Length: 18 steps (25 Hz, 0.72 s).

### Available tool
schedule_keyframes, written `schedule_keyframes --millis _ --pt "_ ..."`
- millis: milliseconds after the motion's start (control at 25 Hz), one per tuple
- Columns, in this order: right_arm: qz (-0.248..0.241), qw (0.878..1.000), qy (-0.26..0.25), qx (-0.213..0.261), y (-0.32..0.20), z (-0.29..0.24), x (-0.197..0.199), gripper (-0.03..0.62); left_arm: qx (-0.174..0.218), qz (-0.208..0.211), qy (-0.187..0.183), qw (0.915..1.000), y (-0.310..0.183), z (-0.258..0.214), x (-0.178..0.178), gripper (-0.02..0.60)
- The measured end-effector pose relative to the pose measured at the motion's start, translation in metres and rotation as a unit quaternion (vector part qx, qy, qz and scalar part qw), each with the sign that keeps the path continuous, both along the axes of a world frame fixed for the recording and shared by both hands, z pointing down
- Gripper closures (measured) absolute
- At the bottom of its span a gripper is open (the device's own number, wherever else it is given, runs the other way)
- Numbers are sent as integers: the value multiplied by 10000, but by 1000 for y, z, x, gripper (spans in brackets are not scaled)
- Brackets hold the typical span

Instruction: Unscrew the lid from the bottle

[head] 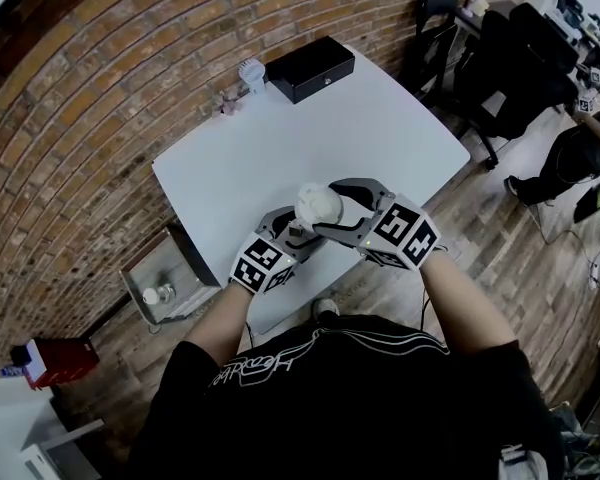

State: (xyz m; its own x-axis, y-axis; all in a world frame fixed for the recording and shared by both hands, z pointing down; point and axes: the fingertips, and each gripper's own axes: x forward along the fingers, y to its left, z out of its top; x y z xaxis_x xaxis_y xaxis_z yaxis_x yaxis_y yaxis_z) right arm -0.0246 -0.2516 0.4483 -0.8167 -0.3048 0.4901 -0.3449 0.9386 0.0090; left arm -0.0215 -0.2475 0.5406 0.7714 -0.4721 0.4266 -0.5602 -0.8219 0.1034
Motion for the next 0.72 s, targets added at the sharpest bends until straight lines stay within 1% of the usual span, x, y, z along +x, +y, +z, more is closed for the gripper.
schedule_keyframes --millis 160,280,360,440,520,640,720 --pt "-446 9989 67 -159 0 1 -1 287 -10 19 -6 10000 1 1 0 238" --pt "-975 9946 171 -327 0 2 -1 287 0 17 9 10000 0 0 0 238" --pt "-1411 9887 332 -371 0 2 -2 287 8 18 26 10000 0 0 0 238" --pt "-1872 9800 543 -396 0 2 -2 287 5 30 36 10000 0 0 0 238" --pt "-2329 9688 745 -402 2 2 -3 286 6 63 44 10000 0 0 0 238" --pt "-2961 9491 1026 -328 5 3 -4 286 6 129 27 9999 3 0 0 238" --pt "-3343 9334 1278 -273 7 3 -4 287 19 156 32 9999 3 -1 0 238"
